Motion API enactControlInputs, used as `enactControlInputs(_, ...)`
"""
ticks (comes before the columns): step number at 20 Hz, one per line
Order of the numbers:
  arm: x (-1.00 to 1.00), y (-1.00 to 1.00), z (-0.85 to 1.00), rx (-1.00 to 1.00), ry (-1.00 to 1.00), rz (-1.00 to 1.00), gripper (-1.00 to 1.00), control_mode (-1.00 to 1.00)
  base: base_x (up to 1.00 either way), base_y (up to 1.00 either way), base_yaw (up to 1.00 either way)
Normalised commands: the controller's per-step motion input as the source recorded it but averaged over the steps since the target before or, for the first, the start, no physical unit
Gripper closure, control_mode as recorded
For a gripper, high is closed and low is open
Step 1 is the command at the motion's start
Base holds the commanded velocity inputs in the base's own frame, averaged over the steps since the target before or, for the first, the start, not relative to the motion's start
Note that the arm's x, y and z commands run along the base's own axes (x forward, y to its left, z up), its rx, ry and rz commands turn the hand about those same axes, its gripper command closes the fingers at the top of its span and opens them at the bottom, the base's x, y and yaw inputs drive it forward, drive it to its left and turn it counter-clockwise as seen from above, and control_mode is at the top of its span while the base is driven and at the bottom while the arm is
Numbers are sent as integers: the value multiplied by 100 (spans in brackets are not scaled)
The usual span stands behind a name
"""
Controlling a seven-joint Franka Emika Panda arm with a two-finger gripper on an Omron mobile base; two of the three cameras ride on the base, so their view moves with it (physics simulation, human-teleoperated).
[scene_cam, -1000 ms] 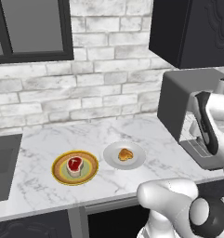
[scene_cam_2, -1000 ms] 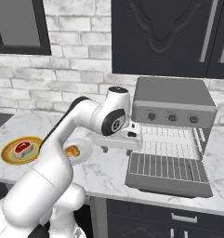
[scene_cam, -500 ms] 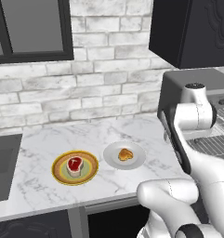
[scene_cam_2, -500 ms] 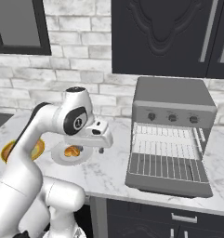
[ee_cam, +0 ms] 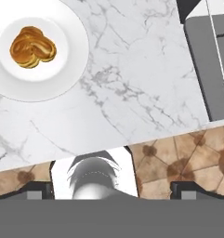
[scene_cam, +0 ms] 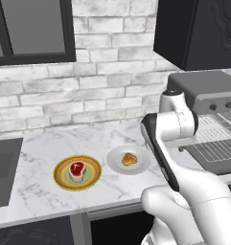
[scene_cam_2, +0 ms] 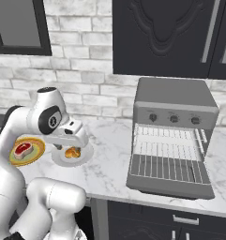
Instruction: Open the toaster oven door. Place the bread on the top rack in the toaster oven and place the steak on the bottom rack.
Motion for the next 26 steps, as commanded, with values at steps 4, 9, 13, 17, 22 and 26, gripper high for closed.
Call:
enactControlInputs(4,5,66,0,0,0,0,-100,-100,0,0,0)
enactControlInputs(9,2,61,0,2,0,1,-100,-100,0,0,0)
enactControlInputs(13,1,57,0,5,0,4,-100,-100,0,0,0)
enactControlInputs(17,0,49,-2,7,0,8,-100,-100,0,0,0)
enactControlInputs(22,0,49,-10,6,0,14,-100,-100,0,0,0)
enactControlInputs(26,1,46,-12,8,-5,14,-100,-100,0,0,0)
